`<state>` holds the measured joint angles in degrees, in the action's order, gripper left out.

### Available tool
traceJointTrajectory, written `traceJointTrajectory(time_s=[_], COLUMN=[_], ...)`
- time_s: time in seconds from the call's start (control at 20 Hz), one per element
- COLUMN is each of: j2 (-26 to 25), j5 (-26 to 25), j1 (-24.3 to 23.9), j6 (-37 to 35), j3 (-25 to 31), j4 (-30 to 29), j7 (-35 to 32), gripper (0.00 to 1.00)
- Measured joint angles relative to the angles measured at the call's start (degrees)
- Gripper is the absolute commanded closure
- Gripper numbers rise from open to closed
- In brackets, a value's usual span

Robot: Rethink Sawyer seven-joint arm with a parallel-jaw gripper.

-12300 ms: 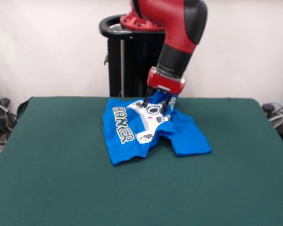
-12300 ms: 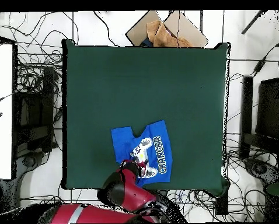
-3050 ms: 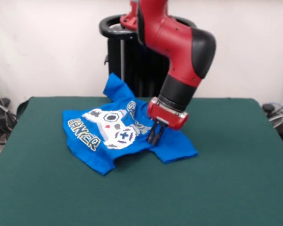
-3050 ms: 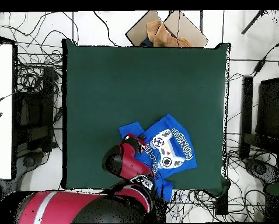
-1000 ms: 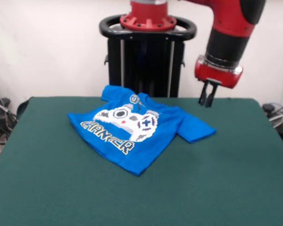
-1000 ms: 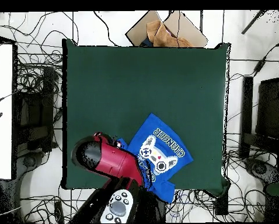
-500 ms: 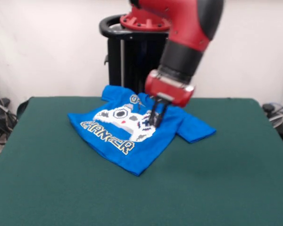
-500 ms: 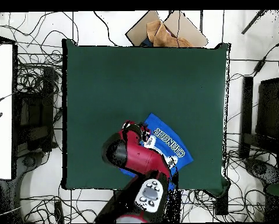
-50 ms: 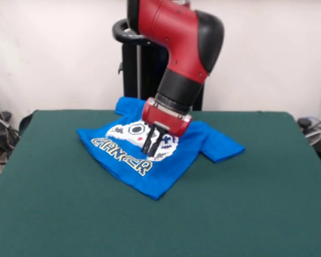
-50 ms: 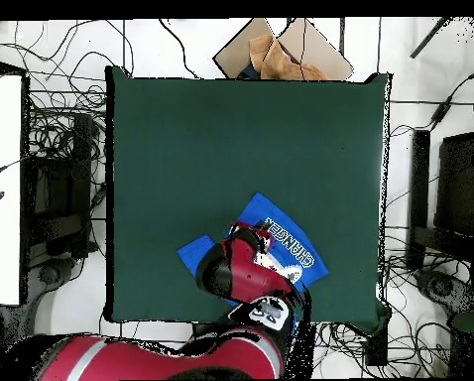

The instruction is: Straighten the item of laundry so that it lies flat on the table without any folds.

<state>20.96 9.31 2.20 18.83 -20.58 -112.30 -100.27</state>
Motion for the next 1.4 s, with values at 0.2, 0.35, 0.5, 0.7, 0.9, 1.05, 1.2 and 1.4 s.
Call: traceJointTrajectory(time_s=[0.2,0.35,0.5,0.7,0.9,1.05,1.2,1.4], j2=[-3.64,-5.59,-4.91,-2.23,0.38,2.73,3.48,2.30], j5=[-1.47,-3.24,-5.55,-8.30,-9.91,-10.68,-10.71,-10.71], j1=[-0.68,-2.15,-4.12,-6.80,-8.68,-9.85,-10.29,-10.90], j6=[2.78,4.18,3.99,3.83,3.71,3.33,3.32,3.33], j3=[-0.20,-0.19,-0.27,-0.40,-0.55,-0.82,-1.31,-1.56], j4=[-1.13,-2.45,-4.12,-5.10,-5.42,-5.49,-5.49,-5.45], j7=[0.00,0.00,0.00,0.00,0.00,0.00,0.00,0.00], gripper=[1.00,1.00,1.00,1.00,1.00,1.00,1.00,1.00])
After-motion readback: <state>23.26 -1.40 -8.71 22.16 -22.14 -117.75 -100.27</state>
